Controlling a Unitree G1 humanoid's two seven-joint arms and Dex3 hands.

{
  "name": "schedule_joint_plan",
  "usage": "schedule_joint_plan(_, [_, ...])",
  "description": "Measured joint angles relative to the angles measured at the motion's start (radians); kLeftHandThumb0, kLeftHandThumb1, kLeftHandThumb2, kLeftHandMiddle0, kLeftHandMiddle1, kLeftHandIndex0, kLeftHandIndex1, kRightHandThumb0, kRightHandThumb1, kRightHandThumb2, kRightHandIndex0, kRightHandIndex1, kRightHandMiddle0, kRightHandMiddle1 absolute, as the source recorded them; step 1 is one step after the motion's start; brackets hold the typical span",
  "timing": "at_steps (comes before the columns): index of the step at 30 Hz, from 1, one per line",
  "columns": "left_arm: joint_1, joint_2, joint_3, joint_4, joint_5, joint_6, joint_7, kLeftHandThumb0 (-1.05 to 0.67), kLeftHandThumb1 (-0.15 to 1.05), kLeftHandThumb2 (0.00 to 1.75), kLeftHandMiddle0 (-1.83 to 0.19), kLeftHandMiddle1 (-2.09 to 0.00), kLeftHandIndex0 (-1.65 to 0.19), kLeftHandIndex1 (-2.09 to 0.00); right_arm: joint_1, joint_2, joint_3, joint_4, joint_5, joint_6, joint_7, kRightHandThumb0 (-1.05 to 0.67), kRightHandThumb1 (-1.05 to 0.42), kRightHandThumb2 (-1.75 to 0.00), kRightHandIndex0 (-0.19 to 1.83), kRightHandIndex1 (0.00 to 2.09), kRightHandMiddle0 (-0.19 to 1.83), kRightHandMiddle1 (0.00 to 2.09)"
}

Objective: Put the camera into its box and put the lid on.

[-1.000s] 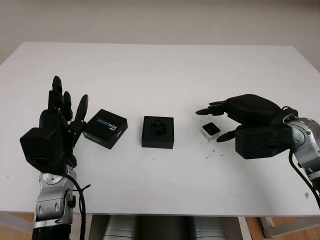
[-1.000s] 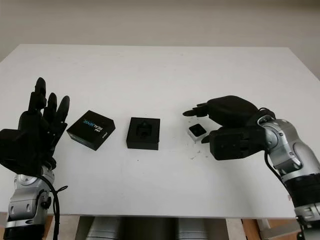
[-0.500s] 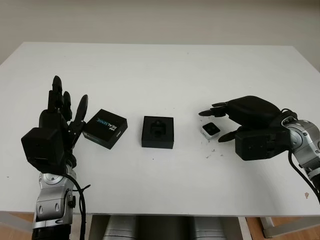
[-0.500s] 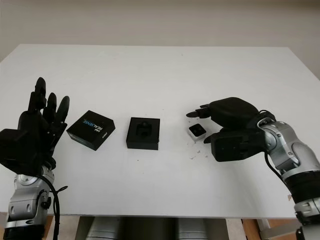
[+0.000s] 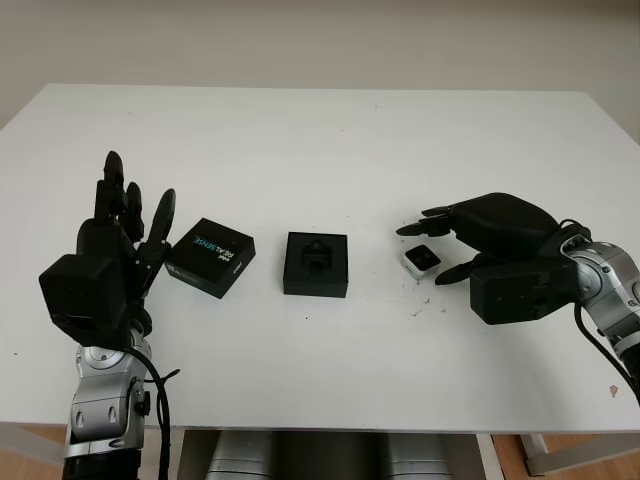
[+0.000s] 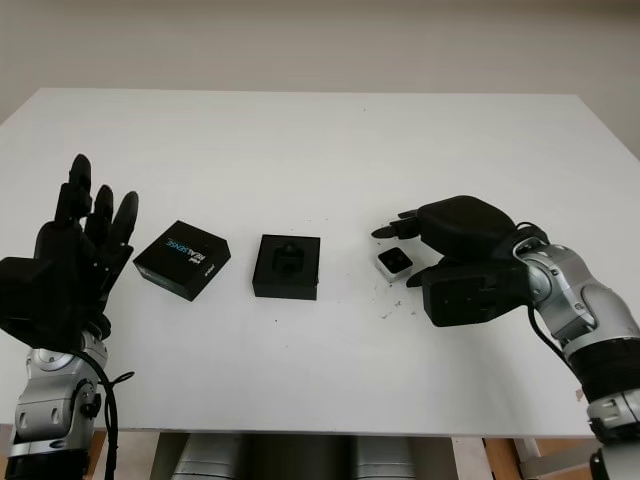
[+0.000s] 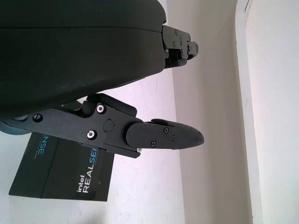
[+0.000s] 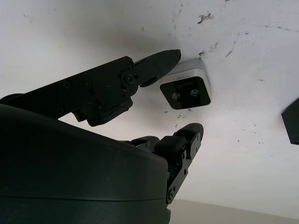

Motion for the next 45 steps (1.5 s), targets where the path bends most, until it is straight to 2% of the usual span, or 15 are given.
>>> schedule_joint_plan(17, [0.013,0.000,0.002,-0.009,0.001,0.007,0.000,-0.50,1.05,0.24,-0.06,-0.05,-0.03,-0.06,0.000,0.006,0.018,0.016,-0.012,0.016,-0.003,-0.39,-0.87,-0.05,0.49,0.09,0.73,0.25])
schedule_joint_plan(18, [0.013,0.000,0.002,-0.009,0.001,0.007,0.000,-0.50,1.05,0.24,-0.06,-0.05,-0.03,-0.06,0.000,0.006,0.019,0.016,-0.014,0.016,-0.004,-0.38,-0.88,-0.05,0.49,0.08,0.68,0.34])
schedule_joint_plan(21, [0.013,0.000,0.002,-0.009,0.001,0.007,-0.001,-0.51,1.05,0.24,-0.06,-0.05,-0.03,-0.06,-0.005,0.006,0.020,0.014,-0.024,0.028,0.002,-0.37,-0.88,-0.05,0.50,0.06,0.46,0.81])
schedule_joint_plan(23, [0.013,0.000,0.002,-0.010,0.001,0.008,-0.002,-0.50,1.05,0.24,-0.06,-0.05,-0.03,-0.05,-0.007,0.006,0.021,0.014,-0.028,0.031,0.003,-0.37,-0.89,-0.05,0.50,0.06,0.43,0.89])
schedule_joint_plan(27, [0.013,0.000,0.004,-0.010,-0.004,0.008,-0.005,-0.50,1.05,0.23,-0.06,-0.05,-0.03,-0.06,-0.007,0.008,0.021,0.014,-0.025,0.035,0.003,-0.30,-0.93,-0.06,0.52,0.06,0.40,1.18])
schedule_joint_plan(35, [0.013,0.000,0.006,-0.010,-0.013,0.010,-0.007,-0.49,1.05,0.22,-0.06,-0.05,-0.04,-0.06,-0.003,0.014,0.015,0.017,0.037,0.045,0.013,-0.29,-0.96,-0.06,0.50,0.05,0.33,1.39])
schedule_joint_plan(45, [0.013,0.000,0.005,-0.010,-0.012,0.014,-0.007,-0.45,1.05,0.24,-0.05,-0.05,-0.03,-0.05,0.005,0.035,-0.005,0.024,0.143,0.123,0.048,-0.33,-0.94,-0.05,0.47,0.04,0.34,1.42])
